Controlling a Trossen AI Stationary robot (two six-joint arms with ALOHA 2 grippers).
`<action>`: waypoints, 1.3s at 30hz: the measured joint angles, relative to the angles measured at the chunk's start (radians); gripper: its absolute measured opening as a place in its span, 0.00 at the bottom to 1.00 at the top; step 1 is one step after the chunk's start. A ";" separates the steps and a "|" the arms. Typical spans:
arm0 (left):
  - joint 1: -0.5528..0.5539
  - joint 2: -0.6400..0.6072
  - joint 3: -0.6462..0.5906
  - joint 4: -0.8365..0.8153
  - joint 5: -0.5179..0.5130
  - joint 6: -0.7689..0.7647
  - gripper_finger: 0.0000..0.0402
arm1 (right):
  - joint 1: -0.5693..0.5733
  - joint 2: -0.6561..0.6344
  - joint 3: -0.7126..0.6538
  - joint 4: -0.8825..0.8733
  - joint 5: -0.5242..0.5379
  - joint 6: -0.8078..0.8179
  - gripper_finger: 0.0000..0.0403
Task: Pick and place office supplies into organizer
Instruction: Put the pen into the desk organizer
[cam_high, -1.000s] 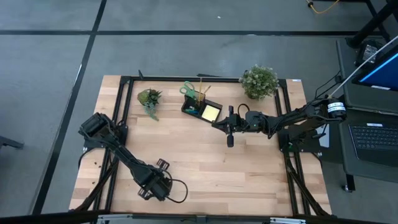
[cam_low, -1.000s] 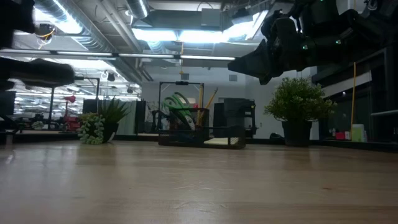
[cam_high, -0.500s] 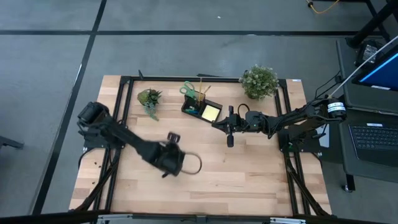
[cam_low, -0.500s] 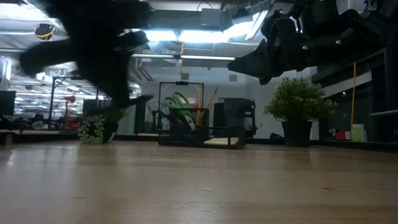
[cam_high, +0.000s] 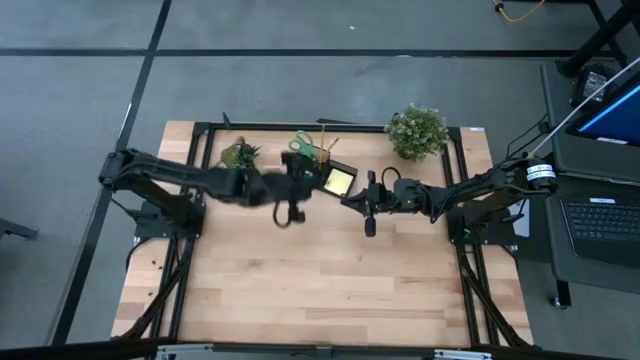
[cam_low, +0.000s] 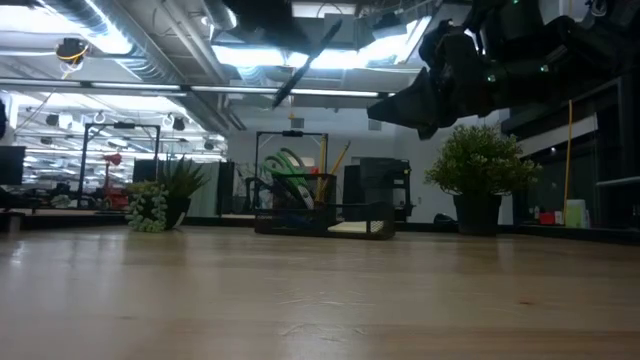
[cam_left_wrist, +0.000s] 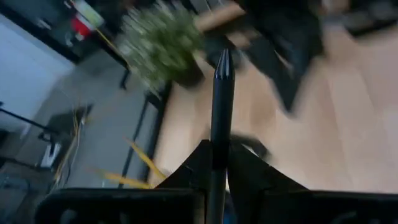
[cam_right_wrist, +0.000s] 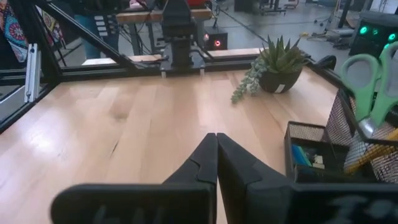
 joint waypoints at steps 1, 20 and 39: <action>0.032 -0.012 0.000 0.040 0.029 0.022 0.07 | 0.000 0.000 0.000 -0.004 -0.002 0.006 0.02; 0.446 0.103 0.001 0.430 0.565 -0.112 0.07 | 0.045 0.000 0.000 -0.057 -0.037 0.050 0.02; 0.507 0.105 -0.304 0.913 0.636 -0.167 0.07 | 0.086 0.000 0.000 -0.143 -0.045 0.082 0.02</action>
